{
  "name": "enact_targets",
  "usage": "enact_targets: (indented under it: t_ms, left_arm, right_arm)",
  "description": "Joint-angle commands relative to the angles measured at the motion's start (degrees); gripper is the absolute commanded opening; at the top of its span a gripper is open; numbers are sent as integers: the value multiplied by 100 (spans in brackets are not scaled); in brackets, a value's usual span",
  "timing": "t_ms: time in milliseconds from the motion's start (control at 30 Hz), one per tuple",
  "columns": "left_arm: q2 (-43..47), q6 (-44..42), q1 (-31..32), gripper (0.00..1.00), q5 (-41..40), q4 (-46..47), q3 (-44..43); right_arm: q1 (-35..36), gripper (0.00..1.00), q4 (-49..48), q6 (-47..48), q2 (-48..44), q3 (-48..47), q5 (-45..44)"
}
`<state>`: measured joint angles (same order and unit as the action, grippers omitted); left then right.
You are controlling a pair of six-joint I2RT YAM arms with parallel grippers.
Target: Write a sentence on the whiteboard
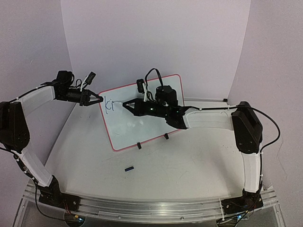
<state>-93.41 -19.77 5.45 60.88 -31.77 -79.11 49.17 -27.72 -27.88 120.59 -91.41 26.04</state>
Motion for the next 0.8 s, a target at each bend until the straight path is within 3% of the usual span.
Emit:
enact_targets:
  t_ms: [0, 767]
  left_arm:
    - [131, -209, 52, 0, -305, -349, -73]
    - [160, -213, 52, 0, -322, -348, -69]
  right_arm:
    - [-12, 0, -274, 156, -518, 159, -11]
    - [-10, 0, 339, 221, -6, -15, -132]
